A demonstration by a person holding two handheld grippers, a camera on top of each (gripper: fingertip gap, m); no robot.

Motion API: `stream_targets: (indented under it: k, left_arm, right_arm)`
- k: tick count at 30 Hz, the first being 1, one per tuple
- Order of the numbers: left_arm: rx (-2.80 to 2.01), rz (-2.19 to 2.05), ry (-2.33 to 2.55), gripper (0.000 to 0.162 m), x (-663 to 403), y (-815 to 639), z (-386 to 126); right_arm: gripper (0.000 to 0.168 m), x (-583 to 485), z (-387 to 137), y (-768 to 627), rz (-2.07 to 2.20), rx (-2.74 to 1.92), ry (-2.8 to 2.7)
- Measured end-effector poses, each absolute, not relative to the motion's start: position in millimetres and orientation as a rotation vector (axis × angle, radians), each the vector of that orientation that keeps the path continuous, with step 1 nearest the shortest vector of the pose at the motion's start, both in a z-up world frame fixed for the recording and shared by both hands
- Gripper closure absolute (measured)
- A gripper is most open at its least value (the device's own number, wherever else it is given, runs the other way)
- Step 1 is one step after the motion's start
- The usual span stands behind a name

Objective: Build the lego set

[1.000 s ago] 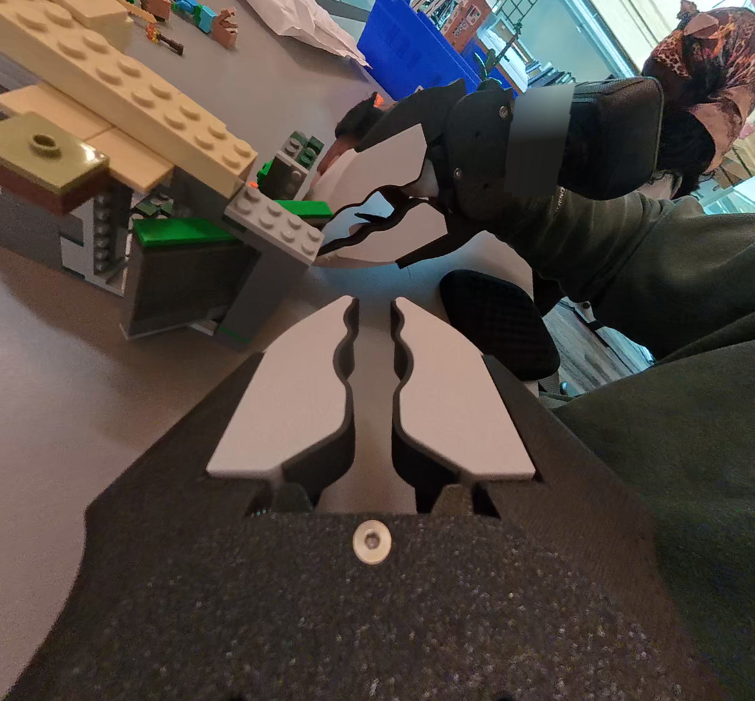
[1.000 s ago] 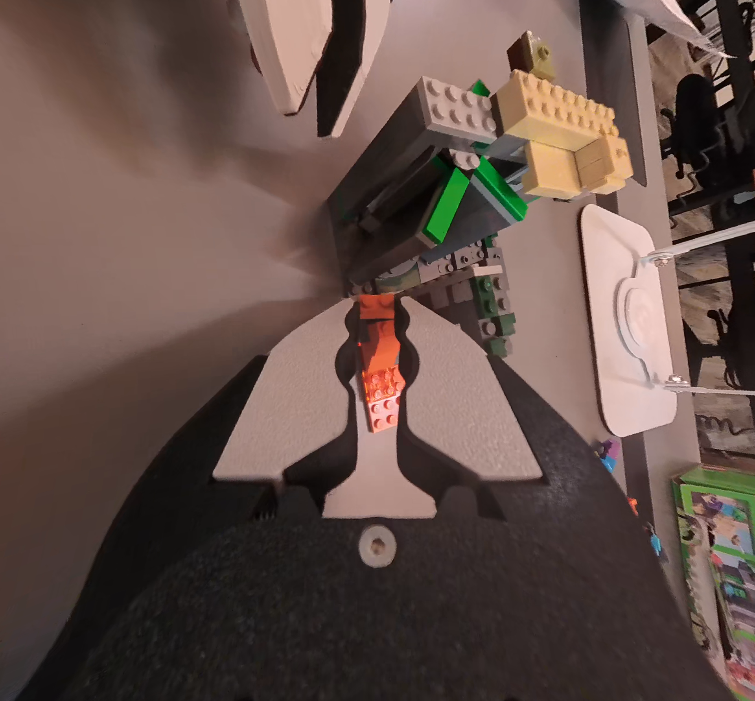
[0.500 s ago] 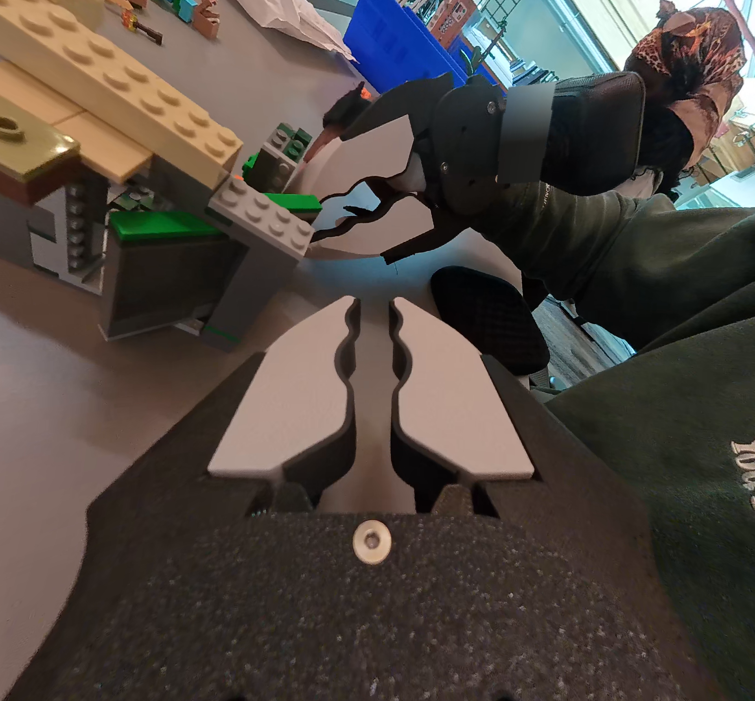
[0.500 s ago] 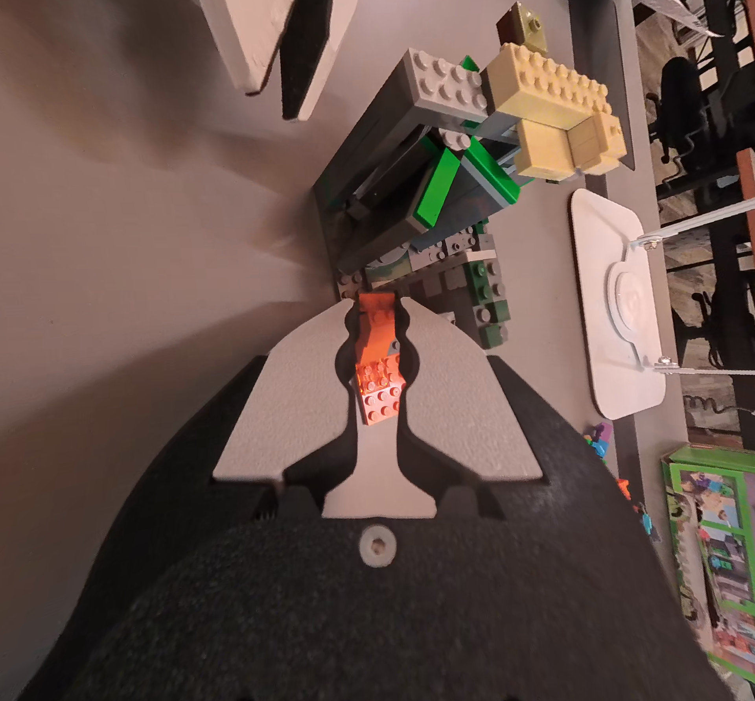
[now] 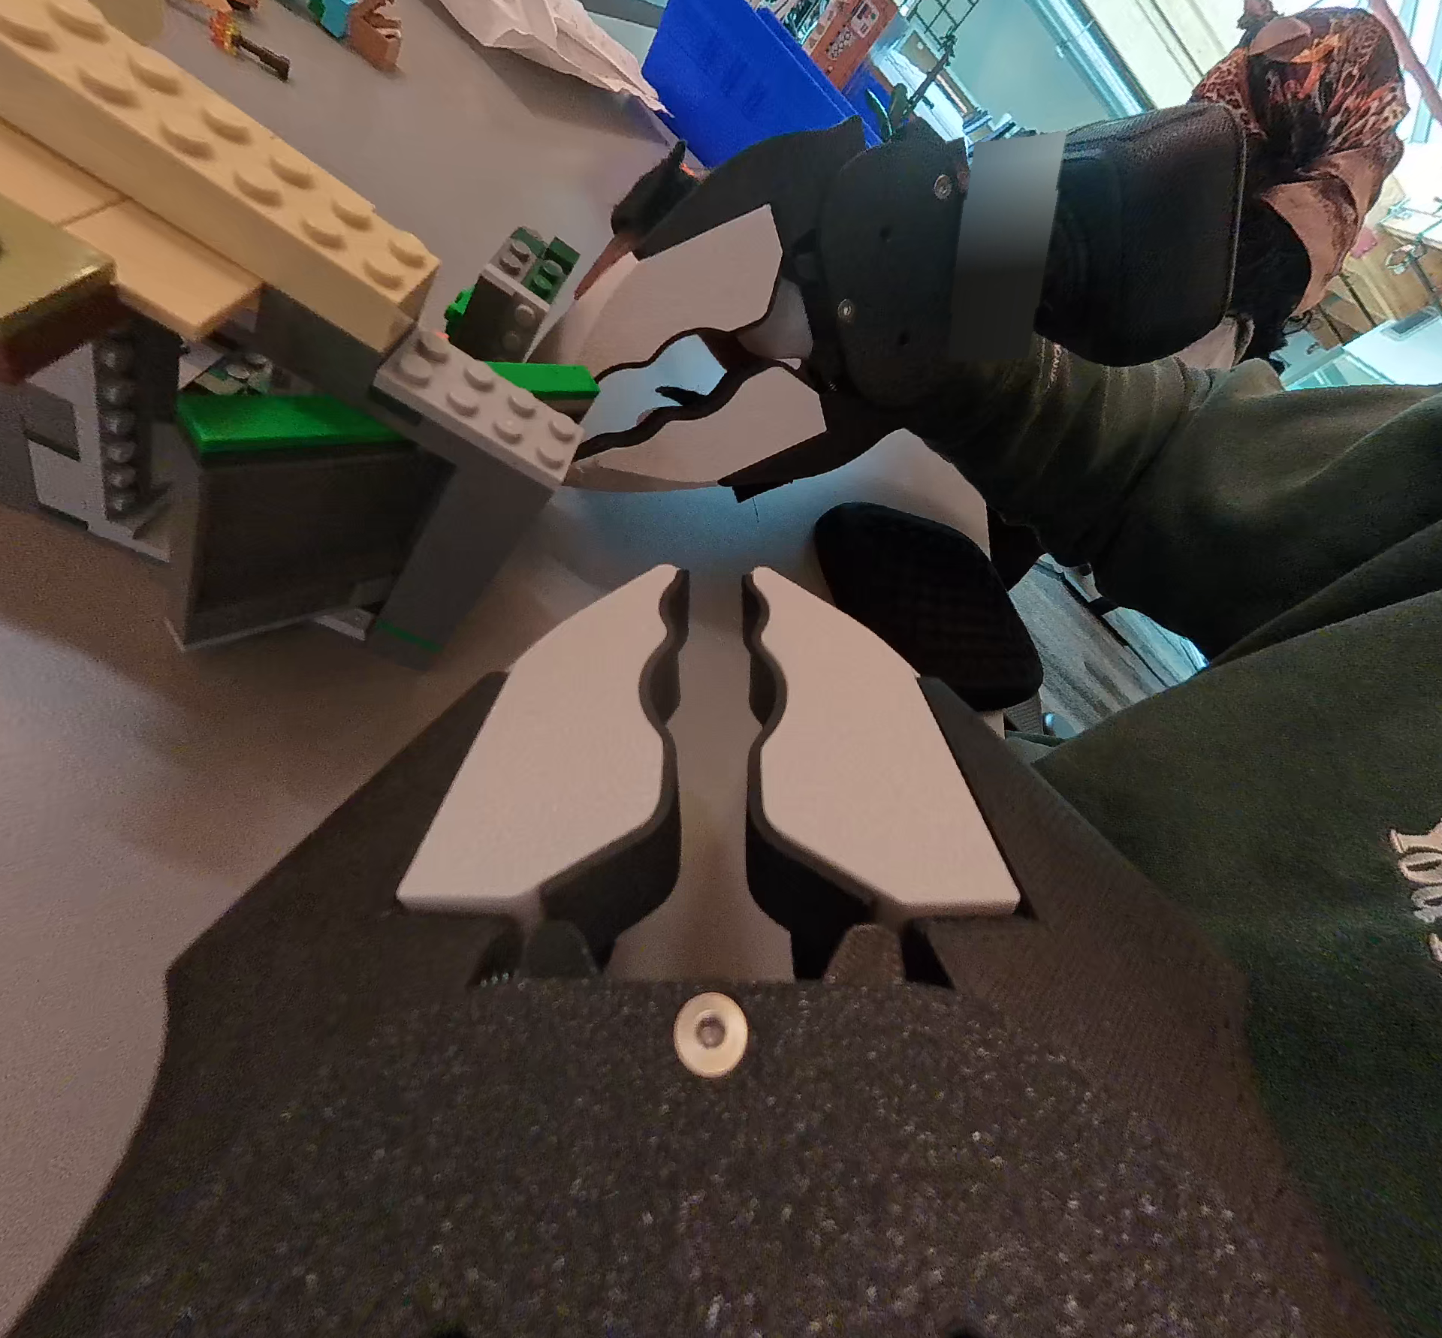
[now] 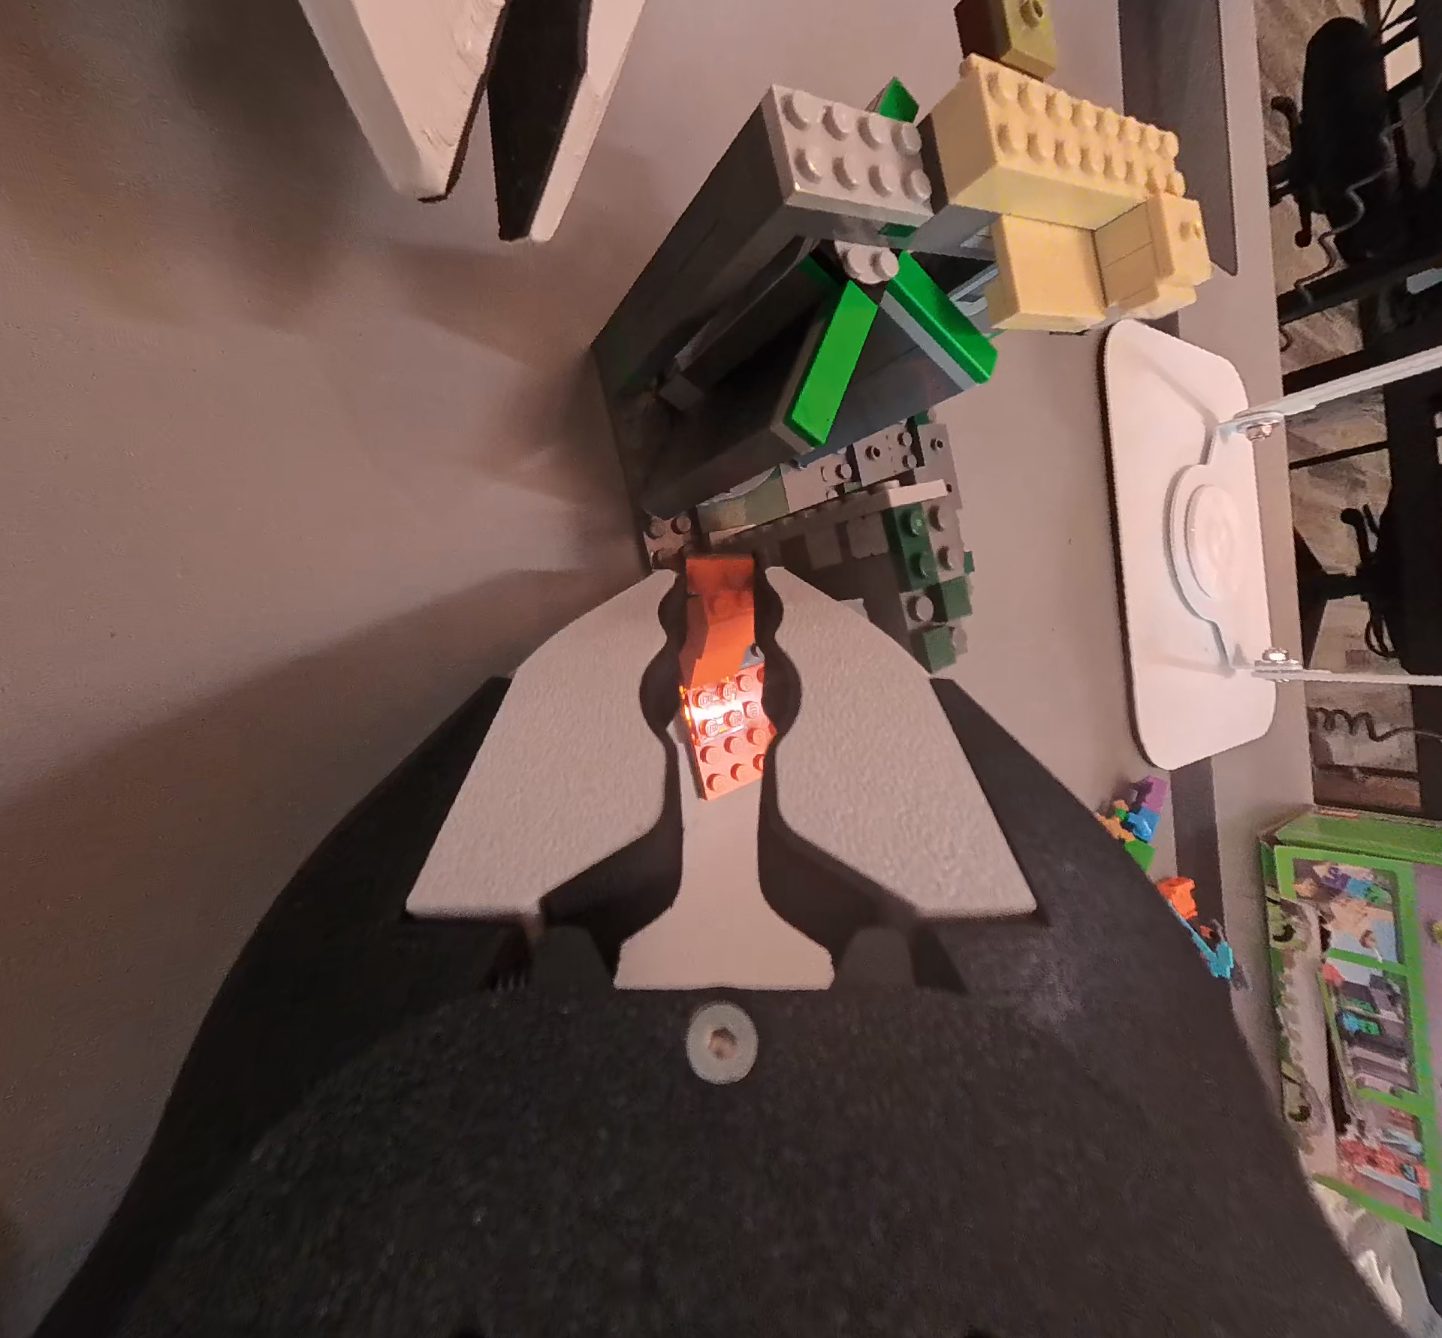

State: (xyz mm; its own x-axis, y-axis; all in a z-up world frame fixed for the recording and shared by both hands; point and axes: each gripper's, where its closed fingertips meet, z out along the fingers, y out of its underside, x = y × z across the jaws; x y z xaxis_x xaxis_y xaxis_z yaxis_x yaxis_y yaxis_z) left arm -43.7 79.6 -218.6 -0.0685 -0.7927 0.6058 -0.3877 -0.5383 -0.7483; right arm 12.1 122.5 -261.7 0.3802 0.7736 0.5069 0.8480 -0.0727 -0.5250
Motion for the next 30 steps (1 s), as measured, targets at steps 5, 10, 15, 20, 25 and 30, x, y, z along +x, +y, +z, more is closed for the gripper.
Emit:
stream_targets:
  k: [5, 10, 15, 20, 25, 30]
  left_arm:
    - [-1.863, -1.643, 1.27, 0.15, -44.0, 79.1, -218.0]
    - [-1.859, -1.647, 1.267, 0.15, -44.8, 79.4, -217.4]
    - [-1.856, -1.651, 1.27, 0.15, -45.0, 78.7, -217.2]
    - [-1.852, -1.652, 1.267, 0.15, -45.4, 79.1, -216.6]
    - [-1.848, -1.654, 1.263, 0.15, -46.4, 79.5, -215.4]
    - [-1.844, -1.651, 1.259, 0.151, -46.7, 80.1, -214.6]
  right_arm:
    - [0.152, 12.3, -261.5, 122.6, -0.127, -1.886, -1.412]
    - [0.152, 12.8, -262.5, 122.5, -0.135, -1.905, -1.416]
    - [0.152, 13.1, -261.3, 122.3, -0.139, -1.918, -1.414]
    - [0.153, 13.8, -261.2, 122.5, -0.15, -1.922, -1.412]
    - [0.153, 12.0, -259.0, 115.1, -0.123, -1.918, -1.4]
    - [0.154, 3.7, -265.8, 100.7, -0.074, -2.019, -1.234]
